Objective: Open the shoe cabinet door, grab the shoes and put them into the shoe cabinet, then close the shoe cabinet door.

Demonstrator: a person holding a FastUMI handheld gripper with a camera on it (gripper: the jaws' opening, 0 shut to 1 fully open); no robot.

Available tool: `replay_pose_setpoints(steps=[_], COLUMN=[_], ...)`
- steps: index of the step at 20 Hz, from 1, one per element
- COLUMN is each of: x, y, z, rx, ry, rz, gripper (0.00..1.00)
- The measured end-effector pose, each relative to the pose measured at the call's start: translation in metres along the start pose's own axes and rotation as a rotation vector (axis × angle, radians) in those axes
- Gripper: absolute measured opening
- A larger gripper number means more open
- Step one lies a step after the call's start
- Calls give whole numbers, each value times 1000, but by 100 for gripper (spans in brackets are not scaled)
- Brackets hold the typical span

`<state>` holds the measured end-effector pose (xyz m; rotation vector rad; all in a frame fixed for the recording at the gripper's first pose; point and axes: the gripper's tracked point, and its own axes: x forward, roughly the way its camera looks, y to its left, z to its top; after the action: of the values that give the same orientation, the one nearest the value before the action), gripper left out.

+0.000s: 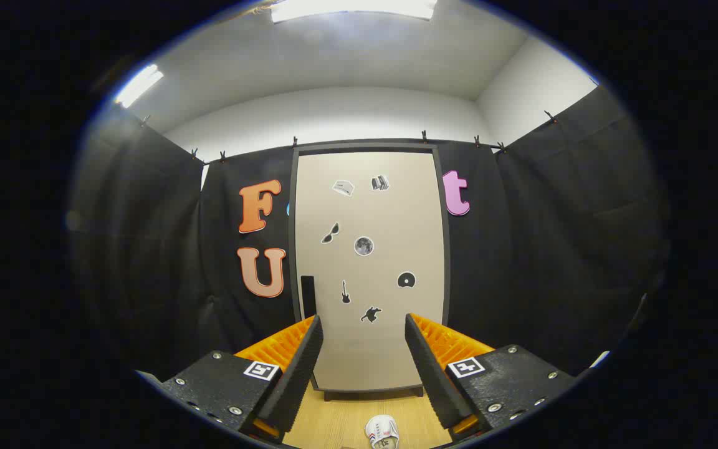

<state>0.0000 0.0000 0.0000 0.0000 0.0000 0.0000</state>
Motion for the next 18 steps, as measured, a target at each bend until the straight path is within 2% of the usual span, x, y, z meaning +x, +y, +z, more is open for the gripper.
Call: replay_pose_setpoints(steps=[18], x=[16], y=[11], z=[-14], rx=[-6], ry=[33], rz=[-6], gripper=[83])
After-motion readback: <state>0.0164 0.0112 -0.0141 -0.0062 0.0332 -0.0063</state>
